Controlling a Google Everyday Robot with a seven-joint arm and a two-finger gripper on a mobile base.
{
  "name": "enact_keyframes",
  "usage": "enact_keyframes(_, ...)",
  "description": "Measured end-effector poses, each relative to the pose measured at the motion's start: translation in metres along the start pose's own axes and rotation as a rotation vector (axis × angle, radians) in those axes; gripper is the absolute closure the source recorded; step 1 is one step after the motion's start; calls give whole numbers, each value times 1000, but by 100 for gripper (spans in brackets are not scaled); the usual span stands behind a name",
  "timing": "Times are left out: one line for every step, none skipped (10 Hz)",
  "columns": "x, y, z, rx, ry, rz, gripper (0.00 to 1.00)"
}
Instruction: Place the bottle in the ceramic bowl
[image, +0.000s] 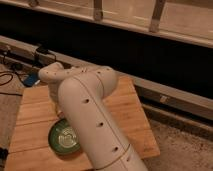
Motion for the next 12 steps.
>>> enact_keyframes(2,-1,-4,4,-7,4,92)
enact_keyframes(3,-2,-7,6,-17,8,96)
enact_keyframes(9,-6,-18,10,-38,19,100)
enact_keyframes(14,-10,-25,16,-55,27,100)
enact_keyframes(17,-11,-31,24,-70,33,100)
enact_keyframes(22,-10,-39,32,-84,36,100)
enact_keyframes(29,-9,-46,40,-97,40,100)
enact_keyframes(42,-9,-50,48,-103,48,100)
enact_keyframes(54,-8,-51,57,-103,56,100)
enact_keyframes(65,-2,-53,65,-102,61,100)
enact_keyframes(75,5,-54,73,-98,64,100)
enact_keyframes(84,12,-54,77,-91,66,100)
